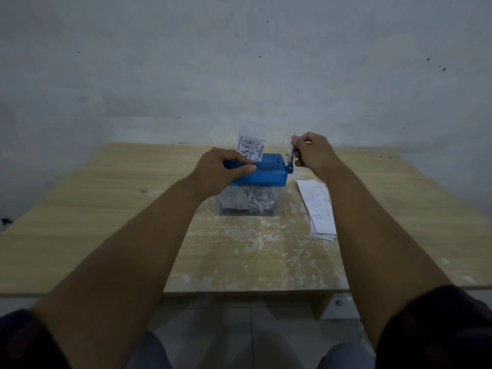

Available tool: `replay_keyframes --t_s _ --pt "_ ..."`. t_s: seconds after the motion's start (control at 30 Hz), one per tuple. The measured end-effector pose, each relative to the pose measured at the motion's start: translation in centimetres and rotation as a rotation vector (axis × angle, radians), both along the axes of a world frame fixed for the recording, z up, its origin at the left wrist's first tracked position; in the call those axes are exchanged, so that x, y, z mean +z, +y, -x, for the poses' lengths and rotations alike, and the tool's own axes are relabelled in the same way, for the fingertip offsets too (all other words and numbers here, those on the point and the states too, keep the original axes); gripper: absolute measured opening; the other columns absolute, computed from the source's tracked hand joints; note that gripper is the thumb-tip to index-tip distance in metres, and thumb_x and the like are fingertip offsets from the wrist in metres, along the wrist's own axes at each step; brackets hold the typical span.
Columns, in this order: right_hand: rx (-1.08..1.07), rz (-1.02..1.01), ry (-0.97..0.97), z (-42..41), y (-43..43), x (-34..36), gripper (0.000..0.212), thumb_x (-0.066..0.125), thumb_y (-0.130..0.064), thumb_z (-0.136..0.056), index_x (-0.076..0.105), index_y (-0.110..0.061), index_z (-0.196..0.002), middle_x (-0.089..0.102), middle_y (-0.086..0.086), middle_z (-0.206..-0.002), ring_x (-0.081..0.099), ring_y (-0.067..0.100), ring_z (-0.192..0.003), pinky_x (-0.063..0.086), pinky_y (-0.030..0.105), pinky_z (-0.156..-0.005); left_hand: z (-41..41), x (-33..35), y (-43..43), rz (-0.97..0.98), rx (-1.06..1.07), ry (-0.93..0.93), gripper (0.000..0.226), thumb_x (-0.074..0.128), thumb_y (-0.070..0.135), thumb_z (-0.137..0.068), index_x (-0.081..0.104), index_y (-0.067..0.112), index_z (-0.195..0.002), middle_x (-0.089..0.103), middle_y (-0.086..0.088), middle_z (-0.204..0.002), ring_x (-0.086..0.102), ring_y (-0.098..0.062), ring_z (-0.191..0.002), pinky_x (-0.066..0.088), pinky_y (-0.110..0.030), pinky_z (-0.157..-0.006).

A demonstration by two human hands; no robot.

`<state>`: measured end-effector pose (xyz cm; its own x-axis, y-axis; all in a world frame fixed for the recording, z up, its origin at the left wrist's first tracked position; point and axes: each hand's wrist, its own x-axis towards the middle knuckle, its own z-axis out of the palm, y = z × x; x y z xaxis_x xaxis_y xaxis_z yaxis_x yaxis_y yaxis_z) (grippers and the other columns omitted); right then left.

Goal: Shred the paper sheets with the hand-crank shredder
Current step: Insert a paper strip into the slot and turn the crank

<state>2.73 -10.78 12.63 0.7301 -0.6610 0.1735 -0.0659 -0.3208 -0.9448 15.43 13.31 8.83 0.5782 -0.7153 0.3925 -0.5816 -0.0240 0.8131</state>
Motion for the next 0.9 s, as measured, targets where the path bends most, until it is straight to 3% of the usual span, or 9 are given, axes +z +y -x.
replay_keyframes --t_s 0.1,0.17,0.27,0.33,0.43,0.57,0.63,0.77,0.9 --pt "0.021 0.024 0.174 -0.2 -0.4 -2.9 0.028 0.06 -0.026 -0.106 0.064 0.001 -0.098 0.069 0.014 -0.087 0.061 0.024 -0.072 0.06 0.037 -0.069 0.0 0.0 0.1 -0.018 0.007 -0.045 0.021 0.082 0.04 -0.091 0.084 0.035 -0.111 0.075 0.018 -0.124 0.067 0.003 -0.114 0.055 -0.013 -0.091" --pt "0.024 -0.088 0.188 0.1 0.0 -5.1 0.027 0.055 -0.022 -0.108 0.061 0.001 -0.095 0.061 0.017 -0.084 0.054 0.024 -0.069 0.054 0.035 -0.062 0.1 0.0 0.0 -0.033 0.023 -0.064 0.023 0.082 0.04 -0.091 0.083 0.037 -0.114 0.073 0.018 -0.129 0.064 0.01 -0.111 0.051 -0.006 -0.09" --pt "-0.031 -0.117 0.179 1.1 1.4 -7.2 0.026 0.048 -0.015 -0.109 0.057 -0.006 -0.087 0.058 0.012 -0.076 0.053 0.022 -0.066 0.054 0.032 -0.06 0.3 -0.2 -0.5 -0.008 0.07 -0.009 0.02 0.083 0.041 -0.09 0.084 0.037 -0.11 0.074 0.026 -0.113 0.063 0.02 -0.096 0.052 -0.004 -0.083" --pt "-0.057 -0.147 0.161 2.4 2.5 -8.3 0.027 0.048 -0.017 -0.11 0.059 -0.007 -0.086 0.059 0.01 -0.075 0.055 0.022 -0.064 0.054 0.033 -0.063 0.6 -0.5 -1.0 0.035 0.112 0.011 0.019 0.084 0.044 -0.089 0.084 0.037 -0.106 0.073 0.032 -0.097 0.067 0.016 -0.094 0.055 -0.007 -0.08" --pt "-0.107 -0.14 0.058 5.1 4.6 -9.2 0.031 0.054 -0.027 -0.108 0.062 -0.011 -0.083 0.06 0.005 -0.071 0.054 0.015 -0.058 0.055 0.035 -0.064 0.6 -0.8 -1.7 0.072 0.134 -0.01 0.017 0.085 0.042 -0.089 0.085 0.034 -0.104 0.075 0.027 -0.096 0.071 0.009 -0.094 0.055 -0.009 -0.076" --pt "-0.142 -0.098 -0.206 7.2 7.0 -7.4 0.027 0.058 -0.024 -0.106 0.062 -0.015 -0.081 0.056 -0.002 -0.065 0.049 0.012 -0.059 0.049 0.033 -0.058 0.3 -0.9 -1.7 0.078 0.117 -0.01 0.018 0.084 0.037 -0.09 0.086 0.028 -0.105 0.076 0.021 -0.104 0.07 0.008 -0.095 0.053 -0.008 -0.075" --pt "-0.103 -0.13 -0.313 7.3 7.1 -5.5 0.019 0.057 -0.015 -0.107 0.064 -0.011 -0.09 0.059 -0.003 -0.067 0.048 0.012 -0.06 0.046 0.032 -0.056 0.4 -0.7 -1.5 0.06 0.105 -0.015 0.017 0.084 0.035 -0.091 0.085 0.028 -0.106 0.075 0.024 -0.104 0.069 0.011 -0.096 0.053 -0.007 -0.076" --pt "-0.01 -0.007 -0.279 6.8 5.2 -2.5 0.018 0.054 -0.01 -0.108 0.065 0.001 -0.101 0.065 0.002 -0.071 0.051 0.015 -0.061 0.048 0.037 -0.061 0.1 -0.4 -1.3 0.04 0.073 -0.034 0.019 0.084 0.034 -0.091 0.085 0.028 -0.109 0.078 0.016 -0.113 0.069 0.009 -0.098 0.058 -0.014 -0.082" --pt "0.015 0.112 -0.191 5.0 3.5 -0.3 0.024 0.056 -0.019 -0.108 0.065 0.002 -0.101 0.068 -0.003 -0.066 0.054 0.02 -0.059 0.05 0.034 -0.061 0.0 -0.1 -1.2 0.009 0.067 -0.02 0.022 0.084 0.032 -0.09 0.085 0.024 -0.11 0.078 0.014 -0.102 0.068 0.012 -0.087 0.051 -0.006 -0.069"
